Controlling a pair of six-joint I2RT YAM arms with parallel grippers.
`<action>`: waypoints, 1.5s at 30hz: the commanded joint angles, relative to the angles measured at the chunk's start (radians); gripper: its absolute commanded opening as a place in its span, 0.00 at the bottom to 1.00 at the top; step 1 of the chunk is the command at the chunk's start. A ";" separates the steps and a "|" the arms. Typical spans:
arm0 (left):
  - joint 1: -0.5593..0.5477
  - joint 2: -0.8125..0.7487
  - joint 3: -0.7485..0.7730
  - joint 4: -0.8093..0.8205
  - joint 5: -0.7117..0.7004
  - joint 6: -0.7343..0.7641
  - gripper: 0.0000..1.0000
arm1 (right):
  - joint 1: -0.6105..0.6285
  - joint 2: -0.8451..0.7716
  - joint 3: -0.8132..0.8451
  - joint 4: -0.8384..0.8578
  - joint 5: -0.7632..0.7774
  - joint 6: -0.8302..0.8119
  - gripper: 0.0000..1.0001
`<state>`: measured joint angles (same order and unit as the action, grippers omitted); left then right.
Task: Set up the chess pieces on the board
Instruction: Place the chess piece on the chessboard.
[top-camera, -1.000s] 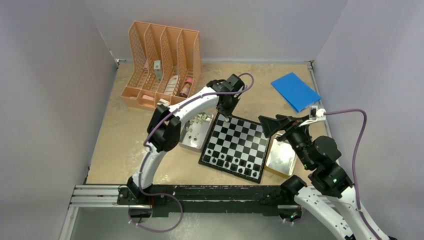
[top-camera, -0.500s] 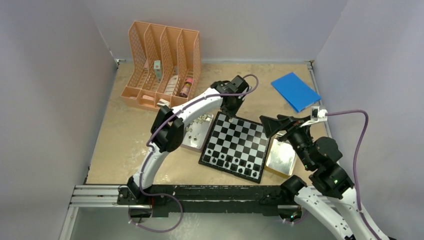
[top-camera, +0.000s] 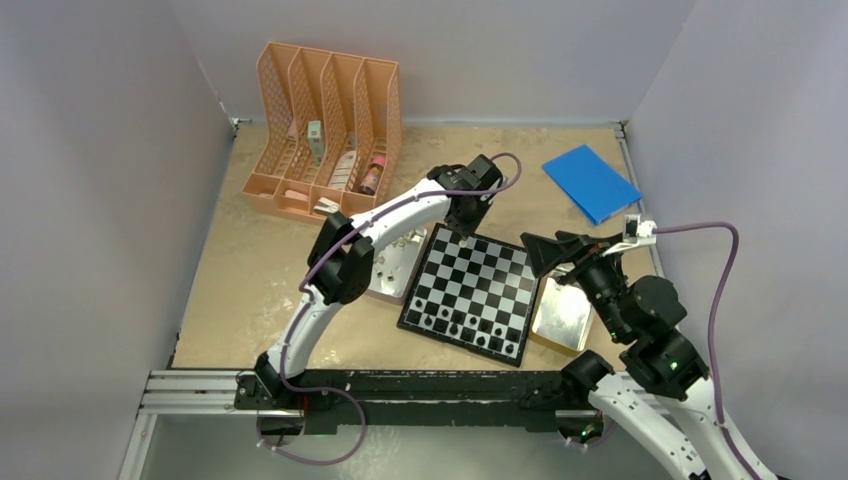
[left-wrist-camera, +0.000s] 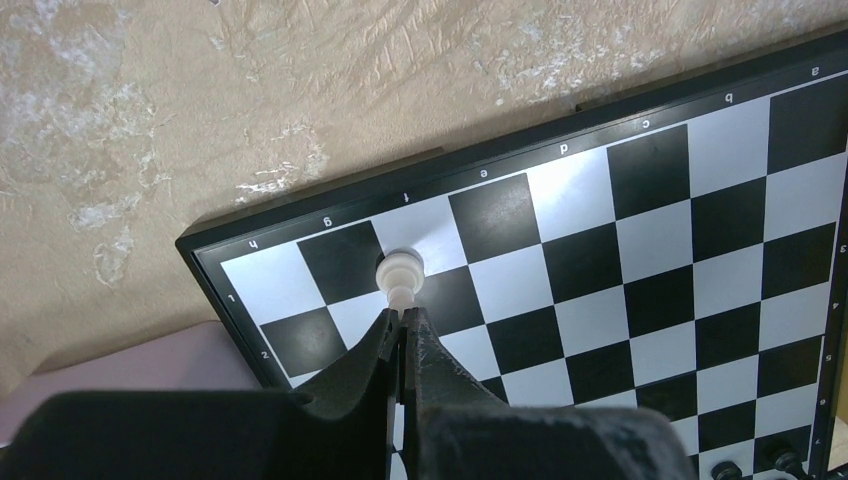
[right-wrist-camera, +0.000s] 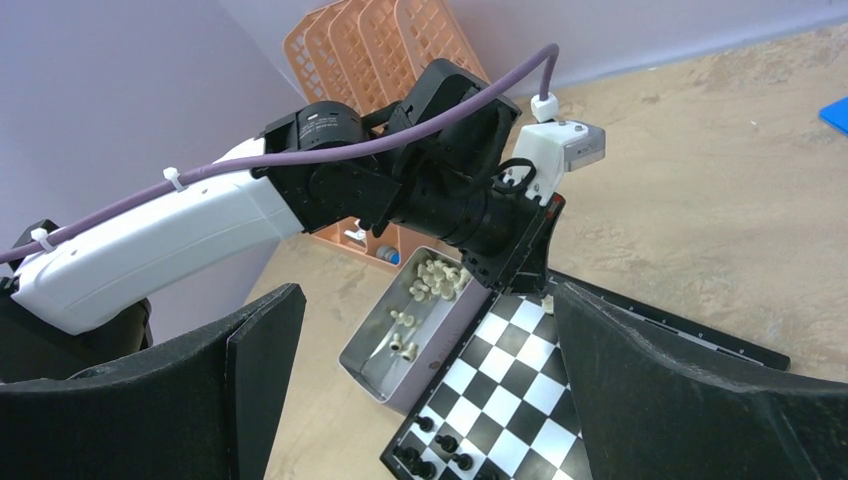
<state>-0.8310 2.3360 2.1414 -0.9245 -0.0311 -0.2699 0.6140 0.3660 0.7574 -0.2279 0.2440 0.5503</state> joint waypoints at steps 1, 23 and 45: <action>-0.011 0.005 0.041 0.009 -0.012 -0.015 0.00 | -0.005 -0.009 0.037 0.028 0.003 0.001 0.96; -0.016 0.009 0.047 0.047 -0.020 -0.020 0.00 | -0.005 -0.013 0.033 0.035 0.002 -0.008 0.96; -0.017 0.011 0.051 0.051 -0.004 -0.014 0.00 | -0.005 -0.014 0.029 0.038 0.003 -0.010 0.96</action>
<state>-0.8406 2.3421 2.1471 -0.8970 -0.0479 -0.2771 0.6140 0.3637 0.7574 -0.2279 0.2436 0.5491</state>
